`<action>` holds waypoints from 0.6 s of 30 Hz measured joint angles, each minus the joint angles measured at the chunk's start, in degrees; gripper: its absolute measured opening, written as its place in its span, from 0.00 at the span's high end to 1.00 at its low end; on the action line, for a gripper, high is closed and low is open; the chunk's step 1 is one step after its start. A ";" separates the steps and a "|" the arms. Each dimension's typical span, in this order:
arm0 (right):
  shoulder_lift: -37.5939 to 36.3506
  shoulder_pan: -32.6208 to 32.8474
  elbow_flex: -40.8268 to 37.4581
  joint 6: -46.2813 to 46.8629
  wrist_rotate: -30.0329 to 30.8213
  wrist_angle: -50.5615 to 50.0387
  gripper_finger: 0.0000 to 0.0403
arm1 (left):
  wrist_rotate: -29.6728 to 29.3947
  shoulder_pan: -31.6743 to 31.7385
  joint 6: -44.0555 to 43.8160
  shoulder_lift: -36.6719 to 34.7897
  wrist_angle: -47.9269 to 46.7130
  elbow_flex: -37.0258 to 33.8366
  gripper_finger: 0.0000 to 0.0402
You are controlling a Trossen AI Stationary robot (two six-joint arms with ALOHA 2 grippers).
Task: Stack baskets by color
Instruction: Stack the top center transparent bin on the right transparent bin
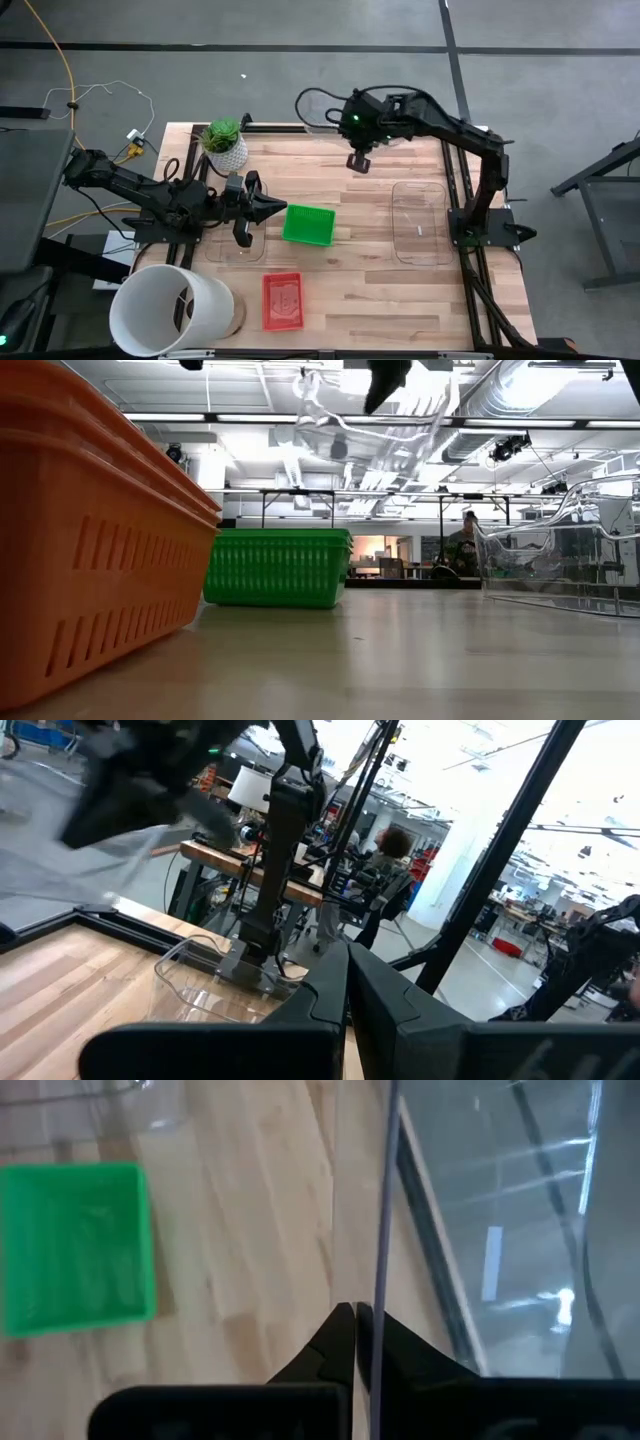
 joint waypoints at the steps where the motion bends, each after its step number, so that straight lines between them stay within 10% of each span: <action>1: -0.26 0.93 0.99 1.73 0.35 -2.58 1.00 | 0.00 0.00 0.00 0.00 0.00 0.00 1.00; 18: -12.31 35.21 -5.74 70.15 14.73 -13.00 1.00 | -0.39 0.00 0.38 0.00 -0.07 -0.02 1.00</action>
